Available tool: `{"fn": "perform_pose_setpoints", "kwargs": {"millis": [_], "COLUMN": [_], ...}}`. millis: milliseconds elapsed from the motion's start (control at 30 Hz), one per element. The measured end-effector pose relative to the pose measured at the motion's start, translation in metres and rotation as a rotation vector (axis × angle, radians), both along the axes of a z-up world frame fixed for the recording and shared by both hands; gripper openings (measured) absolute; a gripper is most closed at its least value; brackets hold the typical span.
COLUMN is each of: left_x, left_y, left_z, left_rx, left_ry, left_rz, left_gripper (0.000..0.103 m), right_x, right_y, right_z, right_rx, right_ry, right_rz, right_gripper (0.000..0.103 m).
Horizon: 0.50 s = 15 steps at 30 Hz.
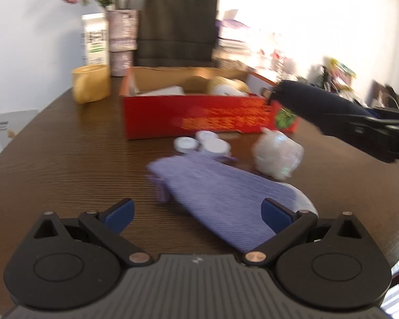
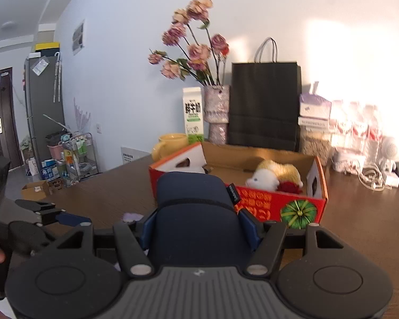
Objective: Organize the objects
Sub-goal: 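Grasp the purple cloth pouch with the left tool while the right tool holds the dark pouch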
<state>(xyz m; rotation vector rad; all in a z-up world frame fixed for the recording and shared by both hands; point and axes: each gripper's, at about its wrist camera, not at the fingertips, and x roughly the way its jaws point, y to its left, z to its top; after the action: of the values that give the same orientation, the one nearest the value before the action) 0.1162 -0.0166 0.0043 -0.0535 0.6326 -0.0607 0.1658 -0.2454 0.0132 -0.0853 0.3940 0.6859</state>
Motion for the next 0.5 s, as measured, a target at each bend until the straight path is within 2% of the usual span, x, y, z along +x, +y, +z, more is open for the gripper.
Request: {"fn": "perform_pose_setpoints", "kwargs": {"millis": [100,233,500], "left_x": [0.011,0.029,0.054], "left_y": [-0.019,-0.035,-0.056], "left_z": [-0.004,-0.006,-0.016], "left_rx": [0.017,0.003,0.069], "left_ry": [0.023,0.062,0.091], "left_rz": [-0.017,-0.003,0.068], "left_gripper": [0.103,0.103,0.103], "right_x": [0.008,0.020,0.041], "right_y": [-0.005,-0.013,-0.022], "right_z": [-0.010,-0.019,-0.035], "right_rx": [0.001,0.004,0.009], "right_ry": [0.017,0.028,0.012], "right_rz": [-0.015,-0.033,-0.085], "right_gripper": [0.063,0.063,0.063]}}
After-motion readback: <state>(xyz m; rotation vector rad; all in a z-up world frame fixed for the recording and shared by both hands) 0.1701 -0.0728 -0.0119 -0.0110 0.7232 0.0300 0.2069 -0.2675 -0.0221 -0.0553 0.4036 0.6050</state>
